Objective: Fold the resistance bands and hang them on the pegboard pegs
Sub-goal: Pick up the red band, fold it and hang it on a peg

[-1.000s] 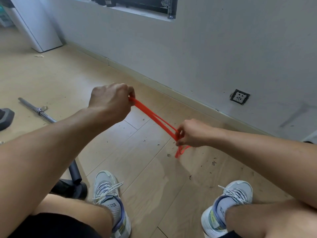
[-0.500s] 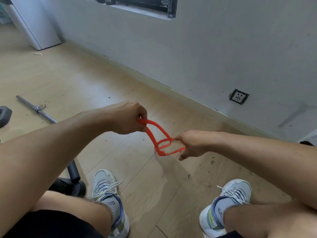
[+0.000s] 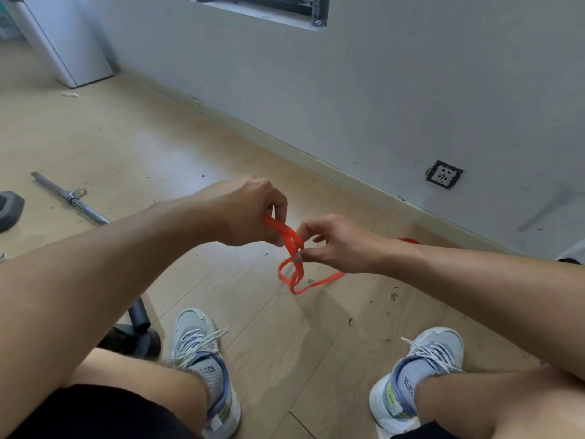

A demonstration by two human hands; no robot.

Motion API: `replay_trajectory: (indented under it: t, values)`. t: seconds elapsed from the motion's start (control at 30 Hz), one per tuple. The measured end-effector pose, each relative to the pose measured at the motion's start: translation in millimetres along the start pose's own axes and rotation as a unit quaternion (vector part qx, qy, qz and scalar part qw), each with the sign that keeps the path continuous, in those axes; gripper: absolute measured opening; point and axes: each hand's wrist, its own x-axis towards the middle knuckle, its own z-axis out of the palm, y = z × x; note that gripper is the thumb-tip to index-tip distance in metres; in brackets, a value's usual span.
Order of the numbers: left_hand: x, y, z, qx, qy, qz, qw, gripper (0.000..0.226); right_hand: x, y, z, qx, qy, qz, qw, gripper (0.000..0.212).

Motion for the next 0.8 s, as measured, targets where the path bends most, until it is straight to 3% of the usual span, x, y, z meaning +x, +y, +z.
replay_trajectory:
  t: [0.13, 0.3, 0.67, 0.8]
  values:
    - [-0.2, -2.5, -1.2, 0.04, 0.029, -0.003, 0.999, 0.021, 0.8, 0.1, 3.2, 0.048, 0.022, 0.004, 0.999, 0.017]
    - [2.7, -5.4, -0.8, 0.058, 0.065, -0.022, 0.996, 0.027, 2.9, -1.9, 5.2, -0.055, 0.072, -0.036, 0.995, 0.029]
    - [-0.3, -8.9, -6.4, 0.023, 0.127, -0.024, 0.991, 0.031, 1.2, 1.3, 5.9, -0.03, -0.004, 0.038, 0.999, 0.025]
    - [-4.3, -8.6, -10.1, -0.006, 0.142, -0.029, 0.989, 0.029, 1.5, 6.3, 9.7, -0.037, 0.022, 0.039, 0.998, 0.022]
